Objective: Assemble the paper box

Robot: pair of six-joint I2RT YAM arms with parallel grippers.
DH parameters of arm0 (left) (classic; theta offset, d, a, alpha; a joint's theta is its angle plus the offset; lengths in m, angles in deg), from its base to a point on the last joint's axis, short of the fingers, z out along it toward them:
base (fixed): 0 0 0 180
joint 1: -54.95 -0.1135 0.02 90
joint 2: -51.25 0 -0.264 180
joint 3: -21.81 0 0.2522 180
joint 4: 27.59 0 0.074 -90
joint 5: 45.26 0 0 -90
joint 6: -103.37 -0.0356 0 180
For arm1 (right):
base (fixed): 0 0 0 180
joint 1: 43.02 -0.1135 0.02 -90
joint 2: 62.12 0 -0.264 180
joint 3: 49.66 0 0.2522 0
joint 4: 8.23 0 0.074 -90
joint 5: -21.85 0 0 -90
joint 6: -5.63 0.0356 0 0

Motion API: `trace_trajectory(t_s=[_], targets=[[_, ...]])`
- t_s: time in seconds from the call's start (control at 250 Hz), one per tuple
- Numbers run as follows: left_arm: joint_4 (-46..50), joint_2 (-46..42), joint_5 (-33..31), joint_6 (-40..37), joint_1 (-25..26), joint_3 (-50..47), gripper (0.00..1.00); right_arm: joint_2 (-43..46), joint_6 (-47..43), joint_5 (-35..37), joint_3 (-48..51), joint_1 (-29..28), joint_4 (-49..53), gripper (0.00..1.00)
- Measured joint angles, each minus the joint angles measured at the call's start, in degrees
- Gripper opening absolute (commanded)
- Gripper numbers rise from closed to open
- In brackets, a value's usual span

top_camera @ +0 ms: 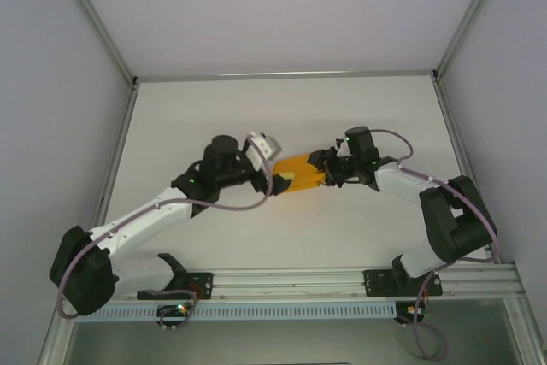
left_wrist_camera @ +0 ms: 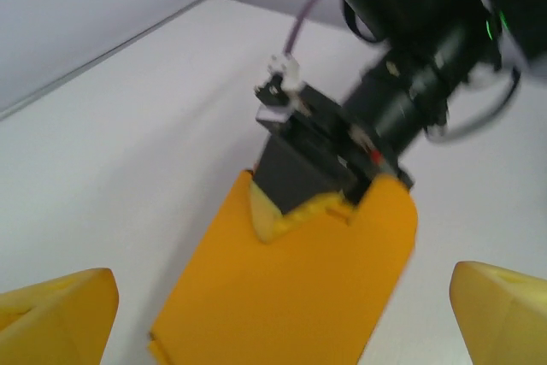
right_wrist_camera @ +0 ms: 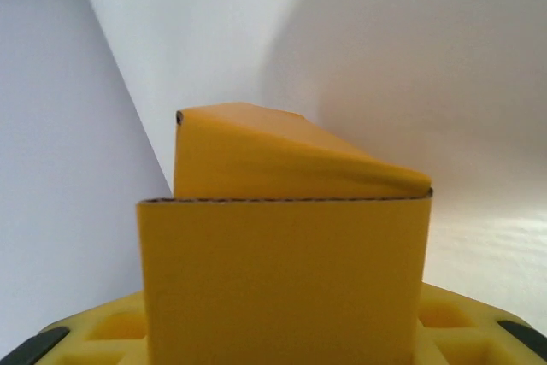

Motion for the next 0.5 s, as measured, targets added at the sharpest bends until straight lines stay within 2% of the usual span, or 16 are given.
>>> trace_trajectory(t_s=[0.132, 0.244, 0.339, 0.467, 0.503], targets=[[6.32, 5.11, -8.37, -10.75, 4.15, 1.05, 1.00, 0.46, 6.80, -6.23, -1.36, 2.29, 5.18, 0.39], [11.39, 10.64, -13.81, -16.44, 7.58, 3.41, 1.00, 1.27, 10.01, -9.53, -2.43, 3.13, 8.57, 0.40], [12.00, 13.42, -17.59, -19.74, 10.10, 4.20, 1.00, 1.44, 11.63, -11.85, -3.17, 3.32, 10.10, 0.39], [12.22, 15.69, -21.55, -22.32, 10.82, 5.46, 0.75, 1.60, 12.39, -12.09, -3.45, 3.80, 12.90, 0.41], [12.72, 16.20, -22.03, -22.71, 10.99, 6.47, 0.72, 1.60, 12.39, -12.28, -3.52, 4.22, 13.97, 0.42]])
